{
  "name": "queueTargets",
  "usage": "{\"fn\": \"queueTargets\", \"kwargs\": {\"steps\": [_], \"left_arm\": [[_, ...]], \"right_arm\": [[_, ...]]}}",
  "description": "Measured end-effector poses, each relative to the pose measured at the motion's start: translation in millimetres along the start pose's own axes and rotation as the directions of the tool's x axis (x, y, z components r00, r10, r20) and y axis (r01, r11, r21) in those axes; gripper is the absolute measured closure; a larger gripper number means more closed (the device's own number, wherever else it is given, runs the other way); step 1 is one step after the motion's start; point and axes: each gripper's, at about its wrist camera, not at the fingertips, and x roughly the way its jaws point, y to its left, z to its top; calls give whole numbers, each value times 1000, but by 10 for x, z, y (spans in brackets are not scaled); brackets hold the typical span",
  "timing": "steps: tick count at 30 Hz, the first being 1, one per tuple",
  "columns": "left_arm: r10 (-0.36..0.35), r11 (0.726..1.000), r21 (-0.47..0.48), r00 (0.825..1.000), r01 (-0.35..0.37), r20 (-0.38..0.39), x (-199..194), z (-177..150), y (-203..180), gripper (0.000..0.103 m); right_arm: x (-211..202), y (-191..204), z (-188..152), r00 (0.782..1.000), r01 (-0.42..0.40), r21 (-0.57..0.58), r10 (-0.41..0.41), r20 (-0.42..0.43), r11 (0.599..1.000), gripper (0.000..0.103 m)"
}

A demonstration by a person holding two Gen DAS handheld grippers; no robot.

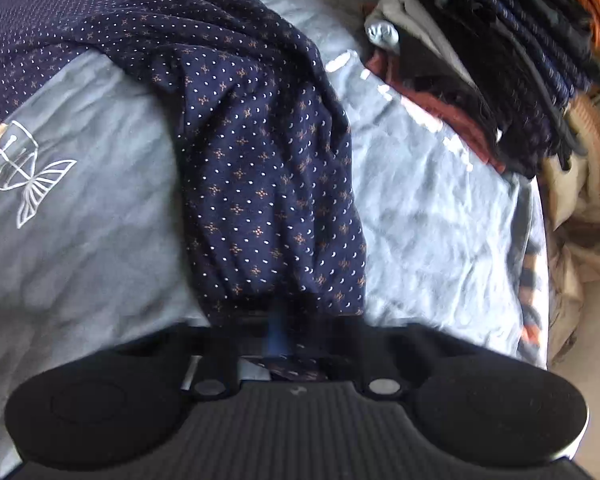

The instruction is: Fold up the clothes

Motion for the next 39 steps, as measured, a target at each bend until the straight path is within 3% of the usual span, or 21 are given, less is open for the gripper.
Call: {"fn": "queueTargets", "kwargs": {"steps": [6,11,12,14,15,16,22,25,27,29,31,32,36,39], "left_arm": [[8,1000,-5,1000,-8,6,3,9,-30,30],[15,1000,-4,1000,-15,-12,53,-12,-37,30],[15,1000,0,1000,-15,-14,56,-17,-43,30],[19,1000,3,1000,-19,-21,67,-29,-44,30],[20,1000,2,1000,-20,-23,70,-34,-44,30],[21,1000,2,1000,-21,-24,68,-37,-43,30],[24,1000,-1,999,-24,-22,73,-36,-33,30],[32,1000,0,999,-32,-32,103,-47,-18,30],[39,999,3,999,-38,-37,116,-55,-9,30],[41,999,0,998,-41,-39,121,-55,6,30],[44,999,-7,998,-44,-43,126,-56,26,30],[46,999,-9,998,-46,-43,124,-58,32,30],[51,999,-5,998,-51,-38,103,-58,31,30],[53,999,-6,998,-53,-37,103,-53,22,30]], "right_arm": [[-130,-254,-83,989,146,-14,-145,27,989,103],[-413,-669,-260,994,91,117,-98,55,989,97],[-447,-693,-296,996,65,113,-72,53,991,91],[-471,-652,-380,999,42,67,-44,29,997,70],[-460,-604,-416,999,32,37,-32,11,999,52],[-438,-551,-454,1000,24,10,-24,-3,1000,46],[-233,-467,-533,999,-7,-26,6,-36,1000,28],[-45,-496,-539,998,-6,-14,5,-70,1000,26],[65,-528,-559,995,-29,17,31,-91,999,26],[123,-592,-578,993,-58,87,67,-96,994,34],[97,-604,-590,995,-65,104,73,-75,992,75],[66,-579,-589,997,-45,80,50,-63,996,83],[-88,-514,-571,997,70,-62,-72,-33,996,90],[-162,-579,-589,972,229,-211,-237,-12,950,90]]}}
